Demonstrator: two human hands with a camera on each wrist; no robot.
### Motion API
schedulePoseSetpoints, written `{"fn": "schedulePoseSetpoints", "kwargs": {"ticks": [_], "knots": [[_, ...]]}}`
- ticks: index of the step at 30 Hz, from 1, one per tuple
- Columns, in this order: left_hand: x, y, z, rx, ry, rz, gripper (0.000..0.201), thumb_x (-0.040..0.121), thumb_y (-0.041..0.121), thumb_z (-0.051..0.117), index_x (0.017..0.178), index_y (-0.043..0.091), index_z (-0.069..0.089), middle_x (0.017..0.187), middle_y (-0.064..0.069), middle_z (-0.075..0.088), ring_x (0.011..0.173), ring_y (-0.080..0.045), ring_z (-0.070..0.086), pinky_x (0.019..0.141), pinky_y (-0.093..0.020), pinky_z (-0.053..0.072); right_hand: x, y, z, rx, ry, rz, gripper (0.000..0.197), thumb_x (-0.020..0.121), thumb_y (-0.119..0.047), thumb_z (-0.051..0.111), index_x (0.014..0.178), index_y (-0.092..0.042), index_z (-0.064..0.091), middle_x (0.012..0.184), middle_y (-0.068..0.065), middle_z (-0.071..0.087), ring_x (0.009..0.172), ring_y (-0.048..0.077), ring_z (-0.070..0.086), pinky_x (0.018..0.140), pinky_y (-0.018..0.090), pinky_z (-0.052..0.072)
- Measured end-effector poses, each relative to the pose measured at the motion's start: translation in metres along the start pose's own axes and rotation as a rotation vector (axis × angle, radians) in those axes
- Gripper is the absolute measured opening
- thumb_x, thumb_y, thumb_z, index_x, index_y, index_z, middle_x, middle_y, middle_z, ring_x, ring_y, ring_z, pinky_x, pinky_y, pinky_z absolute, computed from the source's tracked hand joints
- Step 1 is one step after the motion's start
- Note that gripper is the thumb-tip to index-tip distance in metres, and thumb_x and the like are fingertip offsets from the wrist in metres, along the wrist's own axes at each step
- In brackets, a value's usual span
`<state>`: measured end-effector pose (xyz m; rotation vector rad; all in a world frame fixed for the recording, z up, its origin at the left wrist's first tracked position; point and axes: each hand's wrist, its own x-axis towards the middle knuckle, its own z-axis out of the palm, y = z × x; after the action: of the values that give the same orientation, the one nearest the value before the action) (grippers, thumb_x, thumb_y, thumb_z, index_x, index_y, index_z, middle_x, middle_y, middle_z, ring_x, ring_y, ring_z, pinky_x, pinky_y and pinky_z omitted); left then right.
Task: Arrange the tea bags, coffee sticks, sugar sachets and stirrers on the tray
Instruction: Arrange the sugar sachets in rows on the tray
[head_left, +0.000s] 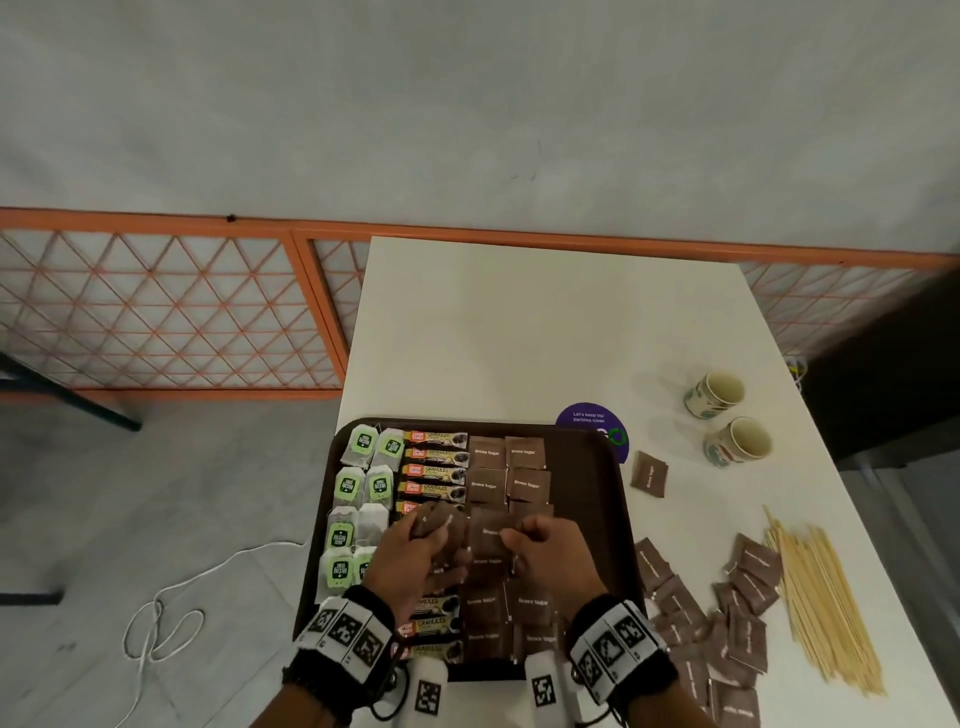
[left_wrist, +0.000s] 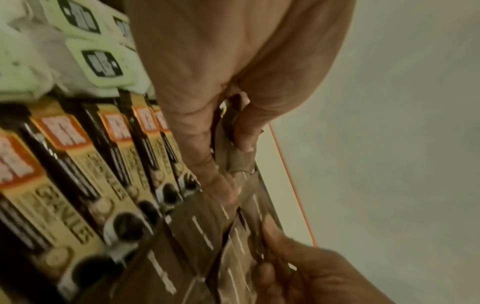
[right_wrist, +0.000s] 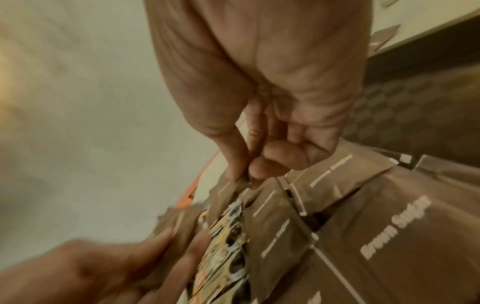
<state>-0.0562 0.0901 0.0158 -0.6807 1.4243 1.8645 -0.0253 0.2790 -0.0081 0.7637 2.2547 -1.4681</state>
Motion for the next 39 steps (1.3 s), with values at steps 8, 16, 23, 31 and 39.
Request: {"fn": "schedulePoseSetpoints", "kwargs": {"ticks": [8, 16, 23, 31, 39], "knots": [[-0.003, 0.024, -0.038, 0.089, 0.140, 0.101, 0.029, 0.094, -0.001, 0.058, 0.118, 0.014, 0.060, 0.116, -0.014, 0.064, 0.104, -0.032, 0.063, 0.068, -0.038, 0.055, 0.034, -0.008, 0.002, -0.109, 0.025, 0.076, 0.017, 0.079, -0.020, 0.079, 0.064, -0.018, 0.072, 0.064, -0.003, 0.068, 0.059, 0.007, 0.058, 0.065, 0.026, 0.051], [-0.008, 0.028, -0.020, 0.137, 0.033, 0.107, 0.029, 0.084, -0.003, 0.069, 0.112, 0.005, 0.064, 0.108, -0.019, 0.068, 0.087, -0.030, 0.067, 0.064, -0.036, 0.058, 0.003, -0.042, 0.000, -0.101, 0.032, -0.172, 0.021, 0.085, -0.037, 0.073, 0.078, -0.018, 0.069, 0.072, -0.005, 0.069, 0.063, 0.003, 0.060, 0.057, 0.015, 0.046], [-0.005, 0.015, 0.005, 0.326, -0.077, 0.064, 0.023, 0.081, 0.000, 0.074, 0.102, 0.005, 0.066, 0.102, -0.017, 0.070, 0.088, -0.028, 0.071, 0.067, -0.038, 0.060, -0.017, -0.022, -0.008, -0.023, -0.179, -0.122, 0.010, 0.088, -0.022, 0.071, 0.086, -0.013, 0.073, 0.056, -0.009, 0.063, 0.049, 0.001, 0.056, 0.055, 0.019, 0.045], [-0.002, 0.006, 0.000, 0.311, 0.005, 0.053, 0.014, 0.097, 0.006, 0.055, 0.110, 0.006, 0.059, 0.099, -0.020, 0.069, 0.074, -0.025, 0.070, 0.063, -0.035, 0.058, 0.008, 0.010, -0.038, -0.002, 0.076, 0.100, 0.007, 0.088, -0.017, 0.071, 0.084, -0.013, 0.074, 0.061, -0.004, 0.064, 0.055, 0.007, 0.055, 0.058, 0.019, 0.047], [-0.002, 0.021, -0.010, 0.268, -0.049, 0.045, 0.030, 0.095, -0.010, 0.043, 0.114, 0.005, 0.060, 0.113, -0.024, 0.066, 0.093, -0.032, 0.071, 0.075, -0.038, 0.061, 0.030, 0.016, -0.039, -0.178, 0.191, 0.136, 0.014, 0.081, -0.028, 0.078, 0.077, -0.016, 0.071, 0.075, -0.001, 0.071, 0.073, 0.010, 0.066, 0.068, 0.024, 0.052]]}}
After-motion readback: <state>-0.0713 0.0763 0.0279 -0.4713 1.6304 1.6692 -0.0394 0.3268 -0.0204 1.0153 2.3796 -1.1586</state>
